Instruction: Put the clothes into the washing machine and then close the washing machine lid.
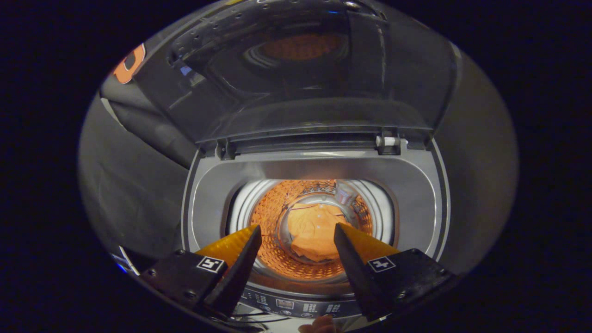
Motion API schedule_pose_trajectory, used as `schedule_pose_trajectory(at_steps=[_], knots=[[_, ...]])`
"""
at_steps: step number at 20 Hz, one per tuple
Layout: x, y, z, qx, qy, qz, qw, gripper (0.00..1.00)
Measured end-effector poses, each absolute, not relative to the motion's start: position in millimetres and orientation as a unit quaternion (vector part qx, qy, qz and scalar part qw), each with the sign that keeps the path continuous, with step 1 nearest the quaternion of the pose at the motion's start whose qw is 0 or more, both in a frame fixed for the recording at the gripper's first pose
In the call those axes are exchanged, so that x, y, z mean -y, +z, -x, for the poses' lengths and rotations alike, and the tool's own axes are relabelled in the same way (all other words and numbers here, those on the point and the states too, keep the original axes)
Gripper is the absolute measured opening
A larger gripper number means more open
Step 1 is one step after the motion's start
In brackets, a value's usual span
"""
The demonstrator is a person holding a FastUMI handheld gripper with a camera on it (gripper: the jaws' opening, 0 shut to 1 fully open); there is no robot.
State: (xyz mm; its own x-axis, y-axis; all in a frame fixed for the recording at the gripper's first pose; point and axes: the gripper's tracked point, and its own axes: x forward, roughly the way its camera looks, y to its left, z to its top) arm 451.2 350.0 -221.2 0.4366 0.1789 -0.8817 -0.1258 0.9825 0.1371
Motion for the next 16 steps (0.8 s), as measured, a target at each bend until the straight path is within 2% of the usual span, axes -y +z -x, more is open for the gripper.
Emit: schedule_pose_trajectory(at_steps=[11,16], knots=[[-343.5,-201.2,-466.8,-0.488,0.102,0.011,0.867,0.98],[-342.9,-166.3,-482.2,-0.461,0.099,0.005,0.882,0.98]])
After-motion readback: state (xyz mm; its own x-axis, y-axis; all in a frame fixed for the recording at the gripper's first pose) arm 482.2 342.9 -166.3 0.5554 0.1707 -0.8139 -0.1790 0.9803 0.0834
